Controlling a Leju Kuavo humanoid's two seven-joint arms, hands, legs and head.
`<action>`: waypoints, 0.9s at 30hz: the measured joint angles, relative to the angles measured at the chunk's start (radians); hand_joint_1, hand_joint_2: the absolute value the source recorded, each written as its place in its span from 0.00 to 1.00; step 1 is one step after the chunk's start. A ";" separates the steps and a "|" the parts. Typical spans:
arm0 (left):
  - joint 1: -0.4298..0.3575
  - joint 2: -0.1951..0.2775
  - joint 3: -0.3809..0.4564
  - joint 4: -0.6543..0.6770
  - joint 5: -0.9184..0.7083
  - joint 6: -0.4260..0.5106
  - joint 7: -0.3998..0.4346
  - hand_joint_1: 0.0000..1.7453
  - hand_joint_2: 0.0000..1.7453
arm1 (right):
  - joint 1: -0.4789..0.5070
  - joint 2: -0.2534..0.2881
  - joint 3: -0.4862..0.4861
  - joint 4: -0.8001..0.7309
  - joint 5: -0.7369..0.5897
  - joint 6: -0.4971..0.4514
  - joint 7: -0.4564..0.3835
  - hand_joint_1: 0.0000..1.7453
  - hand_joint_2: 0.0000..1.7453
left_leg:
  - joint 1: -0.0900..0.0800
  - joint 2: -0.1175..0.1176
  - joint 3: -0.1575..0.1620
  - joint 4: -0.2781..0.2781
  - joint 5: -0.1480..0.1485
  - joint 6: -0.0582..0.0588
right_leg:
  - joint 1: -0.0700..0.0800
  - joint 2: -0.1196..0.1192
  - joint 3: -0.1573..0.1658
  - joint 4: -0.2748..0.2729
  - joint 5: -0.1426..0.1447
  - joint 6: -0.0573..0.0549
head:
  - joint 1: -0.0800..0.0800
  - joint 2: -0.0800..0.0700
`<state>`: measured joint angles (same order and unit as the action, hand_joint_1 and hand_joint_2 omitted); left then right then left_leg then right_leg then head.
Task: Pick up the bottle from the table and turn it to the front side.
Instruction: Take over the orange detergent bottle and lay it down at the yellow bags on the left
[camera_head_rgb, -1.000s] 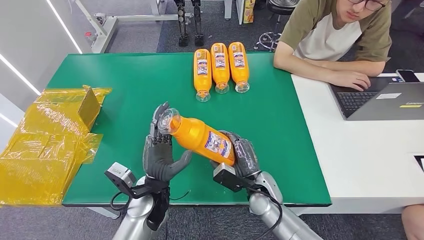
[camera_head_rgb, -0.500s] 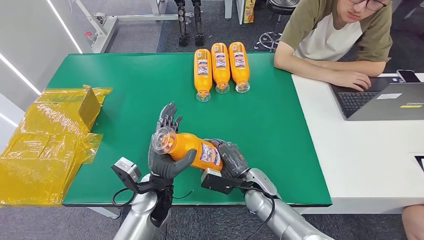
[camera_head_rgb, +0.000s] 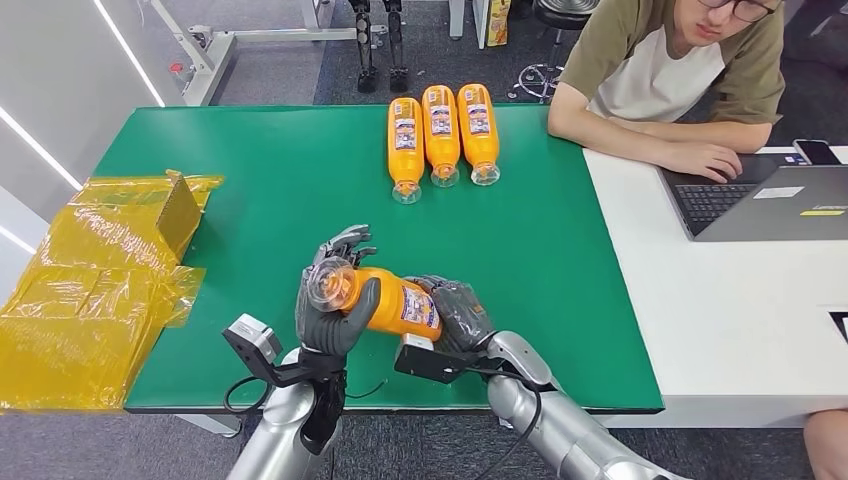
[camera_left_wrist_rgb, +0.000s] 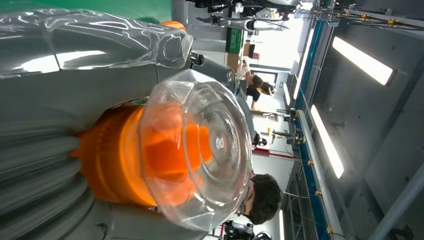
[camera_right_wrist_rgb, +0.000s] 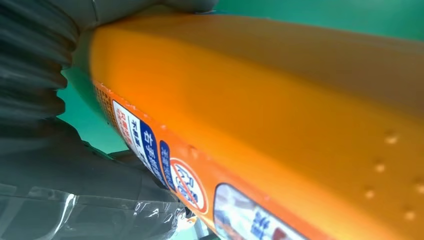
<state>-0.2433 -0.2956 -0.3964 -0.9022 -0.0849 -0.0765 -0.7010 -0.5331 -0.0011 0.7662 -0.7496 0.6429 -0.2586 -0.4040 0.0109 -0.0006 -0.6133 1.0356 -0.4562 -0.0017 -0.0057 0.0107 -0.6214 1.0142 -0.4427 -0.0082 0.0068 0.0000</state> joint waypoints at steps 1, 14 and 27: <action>0.000 0.000 0.000 0.000 -0.002 -0.002 0.000 1.00 1.00 | 0.000 0.000 0.000 0.000 0.004 -0.001 0.001 1.00 1.00 | 0.000 0.000 0.000 0.000 0.000 0.000 | 0.000 0.000 0.000 0.000 0.000 0.000 | 0.000 0.000; 0.000 0.000 0.000 -0.008 -0.047 0.044 0.000 1.00 1.00 | 0.025 0.011 -0.001 -0.002 0.050 -0.129 0.022 0.00 1.00 | 0.000 0.000 0.000 0.000 0.000 0.000 | 0.000 0.000 0.000 0.000 0.000 0.000 | 0.000 0.000; -0.051 0.026 0.062 -0.080 -0.263 0.624 0.056 1.00 1.00 | 0.211 0.074 -0.083 -0.217 -0.276 -0.388 -0.236 0.00 1.00 | 0.001 -0.001 -0.001 -0.001 0.000 0.000 | 0.000 -0.001 0.000 0.000 -0.001 -0.001 | 0.000 0.000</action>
<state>-0.2940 -0.2697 -0.3345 -0.9825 -0.3475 0.5479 -0.6448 -0.3221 0.0725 0.6828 -0.9670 0.3665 -0.6464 -0.6404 0.0115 -0.0015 -0.6139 1.0347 -0.4563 -0.0018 -0.0053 0.0094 -0.6215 1.0147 -0.4437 -0.0093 0.0068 0.0000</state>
